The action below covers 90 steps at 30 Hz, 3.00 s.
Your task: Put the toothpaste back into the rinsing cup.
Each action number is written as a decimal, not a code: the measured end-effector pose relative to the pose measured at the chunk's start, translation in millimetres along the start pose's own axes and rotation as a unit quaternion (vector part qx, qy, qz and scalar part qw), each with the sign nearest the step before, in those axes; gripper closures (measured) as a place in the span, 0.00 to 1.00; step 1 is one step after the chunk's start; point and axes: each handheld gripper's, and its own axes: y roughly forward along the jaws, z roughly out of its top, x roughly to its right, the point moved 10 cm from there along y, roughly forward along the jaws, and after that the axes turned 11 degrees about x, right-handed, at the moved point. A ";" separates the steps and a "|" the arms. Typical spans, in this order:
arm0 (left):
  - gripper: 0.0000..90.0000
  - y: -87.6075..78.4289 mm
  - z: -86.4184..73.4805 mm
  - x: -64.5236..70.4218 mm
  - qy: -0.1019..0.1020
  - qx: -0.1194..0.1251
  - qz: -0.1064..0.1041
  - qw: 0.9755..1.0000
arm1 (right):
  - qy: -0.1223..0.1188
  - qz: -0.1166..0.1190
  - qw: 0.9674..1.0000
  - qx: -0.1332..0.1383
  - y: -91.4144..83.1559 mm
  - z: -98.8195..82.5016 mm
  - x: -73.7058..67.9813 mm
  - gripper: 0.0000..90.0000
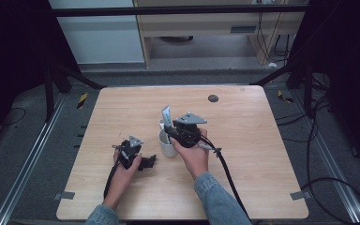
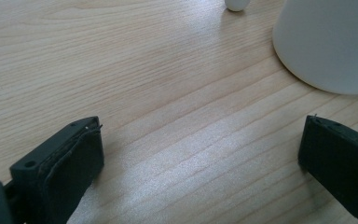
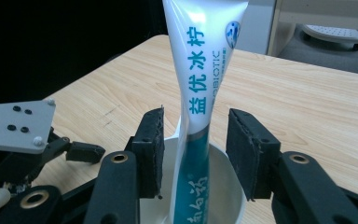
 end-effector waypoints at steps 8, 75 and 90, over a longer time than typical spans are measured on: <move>0.00 -0.1 -0.1 -0.1 0.001 -0.001 0.000 1.000 | -0.020 -0.006 1.000 -0.011 -6.6 1.8 2.9 0.54; 0.00 -0.1 -0.1 0.0 0.000 0.000 0.000 1.000 | -0.094 -0.075 0.987 -0.103 -97.7 10.7 109.9 0.09; 0.00 0.0 0.0 0.0 -0.001 0.000 0.001 1.000 | -0.057 -0.121 0.985 -0.108 -127.6 -3.0 168.1 0.10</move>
